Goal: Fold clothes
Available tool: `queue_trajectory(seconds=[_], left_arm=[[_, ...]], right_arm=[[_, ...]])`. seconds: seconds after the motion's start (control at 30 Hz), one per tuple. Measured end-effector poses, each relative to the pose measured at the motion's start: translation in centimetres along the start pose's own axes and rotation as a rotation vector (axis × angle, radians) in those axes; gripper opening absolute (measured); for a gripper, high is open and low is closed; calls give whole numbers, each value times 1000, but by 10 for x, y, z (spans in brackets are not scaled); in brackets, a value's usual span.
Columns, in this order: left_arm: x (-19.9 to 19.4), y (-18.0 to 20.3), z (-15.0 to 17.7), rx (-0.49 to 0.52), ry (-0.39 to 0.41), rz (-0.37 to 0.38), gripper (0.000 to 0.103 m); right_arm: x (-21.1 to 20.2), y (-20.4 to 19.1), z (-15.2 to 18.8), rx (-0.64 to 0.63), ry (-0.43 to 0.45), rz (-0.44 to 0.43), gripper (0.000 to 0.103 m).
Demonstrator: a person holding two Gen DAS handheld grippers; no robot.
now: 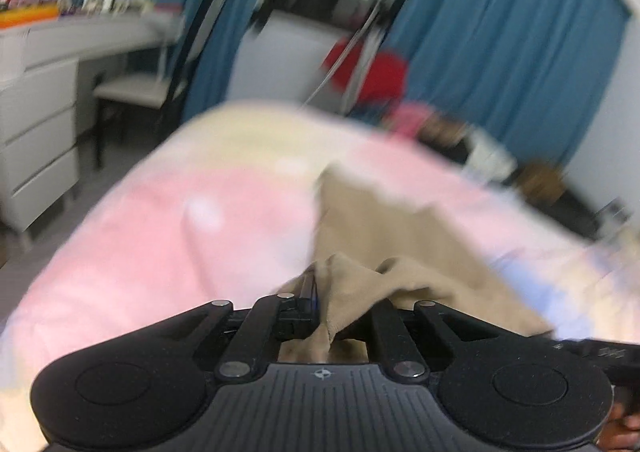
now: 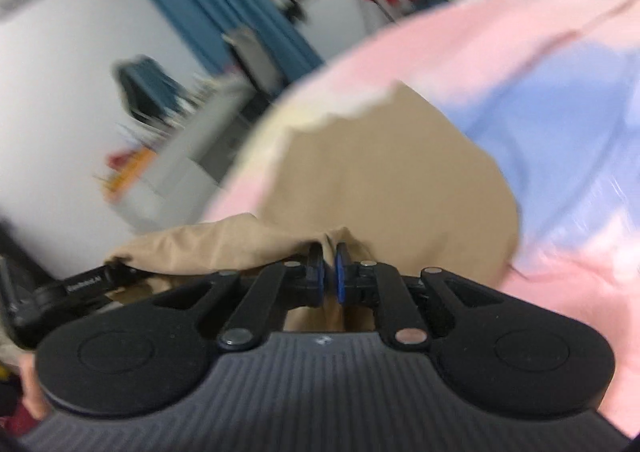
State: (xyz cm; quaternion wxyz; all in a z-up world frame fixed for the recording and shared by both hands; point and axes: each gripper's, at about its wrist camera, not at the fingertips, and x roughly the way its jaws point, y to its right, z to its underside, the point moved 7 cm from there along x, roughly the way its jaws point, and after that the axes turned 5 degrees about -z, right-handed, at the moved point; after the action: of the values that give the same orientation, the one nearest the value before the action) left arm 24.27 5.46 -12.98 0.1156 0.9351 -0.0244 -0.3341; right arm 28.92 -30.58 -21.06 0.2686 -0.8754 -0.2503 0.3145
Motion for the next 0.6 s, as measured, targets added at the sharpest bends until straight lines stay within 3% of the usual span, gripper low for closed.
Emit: queue_trajectory(seconds=[0.1,0.17,0.23,0.27,0.33,0.47,0.6], left_arm=[[18,-16,9,14,-61,-44,21],[14,-18,17,35,-42,-76,31],[2,-17,7,59,11,-95,47],[-11,-12,3,91,51,-114,50],[-30,-3,-5,155,130,-148,60],[-75,28,-9,284,244,-146,66],[-83,61,10,411,210,-43,64]], right_arm=[[12,12,15,0,-23,82,21],[8,8,14,14,1,92,33],[1,4,14,25,34,83,52],[-3,2,12,22,53,89,56],[-9,-4,8,6,109,114,56],[-22,-7,0,15,205,156,56],[-30,-6,1,13,227,179,56]])
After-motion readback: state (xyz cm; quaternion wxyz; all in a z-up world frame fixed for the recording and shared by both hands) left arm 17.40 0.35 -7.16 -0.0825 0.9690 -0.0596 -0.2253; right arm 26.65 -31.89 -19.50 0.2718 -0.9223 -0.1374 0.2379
